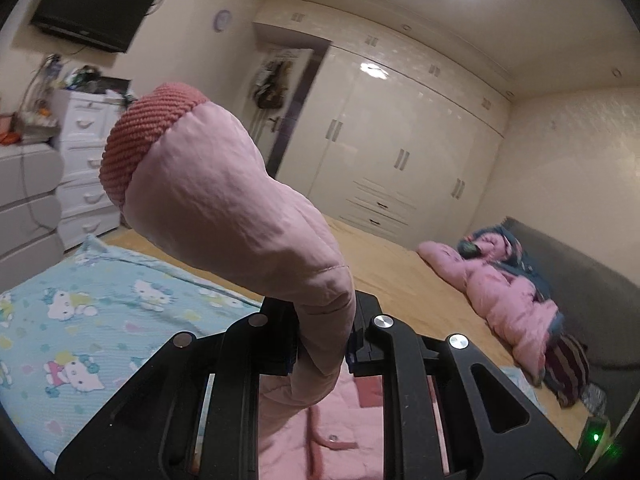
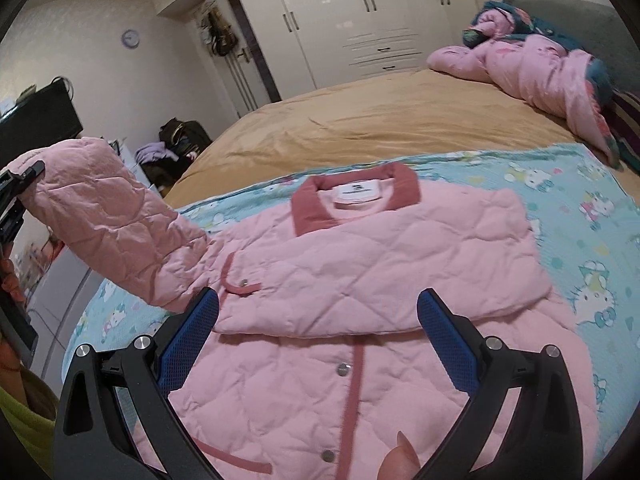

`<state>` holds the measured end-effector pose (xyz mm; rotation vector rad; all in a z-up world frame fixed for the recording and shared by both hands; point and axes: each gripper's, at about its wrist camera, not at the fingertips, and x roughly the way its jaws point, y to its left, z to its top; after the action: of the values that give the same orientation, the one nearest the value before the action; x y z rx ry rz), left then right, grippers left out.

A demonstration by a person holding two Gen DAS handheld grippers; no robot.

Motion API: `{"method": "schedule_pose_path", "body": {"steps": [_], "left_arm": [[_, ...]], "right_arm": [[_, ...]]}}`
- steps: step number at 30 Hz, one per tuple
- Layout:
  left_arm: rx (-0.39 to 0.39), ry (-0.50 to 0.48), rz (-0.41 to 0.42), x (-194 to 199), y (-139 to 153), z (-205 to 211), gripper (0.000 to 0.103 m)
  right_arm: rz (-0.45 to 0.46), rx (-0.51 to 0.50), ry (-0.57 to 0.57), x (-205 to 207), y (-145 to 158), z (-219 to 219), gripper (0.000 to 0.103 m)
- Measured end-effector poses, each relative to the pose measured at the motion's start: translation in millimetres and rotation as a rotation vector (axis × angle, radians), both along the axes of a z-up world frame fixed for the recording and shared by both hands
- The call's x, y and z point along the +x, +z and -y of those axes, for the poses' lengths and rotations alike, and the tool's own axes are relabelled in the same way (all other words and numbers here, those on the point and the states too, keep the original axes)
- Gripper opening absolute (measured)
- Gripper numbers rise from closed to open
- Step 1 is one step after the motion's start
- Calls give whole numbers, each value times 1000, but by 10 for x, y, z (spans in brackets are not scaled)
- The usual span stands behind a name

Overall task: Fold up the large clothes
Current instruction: 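Lift the sleeve with the left tool and fold it across the jacket front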

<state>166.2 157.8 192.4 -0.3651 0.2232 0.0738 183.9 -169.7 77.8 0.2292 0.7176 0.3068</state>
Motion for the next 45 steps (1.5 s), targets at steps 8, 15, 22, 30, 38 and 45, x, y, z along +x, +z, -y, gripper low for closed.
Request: {"method": "schedule_pose_path", "body": {"steps": [8,15,22,30,38,45], "left_arm": [[62,-92,-27,189,-36,572,10],[127,-192,-66,401,-217,1089,10],[207,-321,-156,656,-636,1738,10],[391,-449,-279,848,-1288,2505,10],[585,-514,-381,879,-1914,2999,13],[748,-575,-413,790,-2222,3286,33]], "right_arm": [[-12,38,-52,-52,-40,404,99],[-18,77,-111,-77,-98,774,99],[-30,102,-184,-94,-169,1152,99],[-63,144,-280,-133,-308,1678,99],[-89,164,-335,-137,-410,1975,99],[-132,225,-300,-49,-531,1996,99]]}}
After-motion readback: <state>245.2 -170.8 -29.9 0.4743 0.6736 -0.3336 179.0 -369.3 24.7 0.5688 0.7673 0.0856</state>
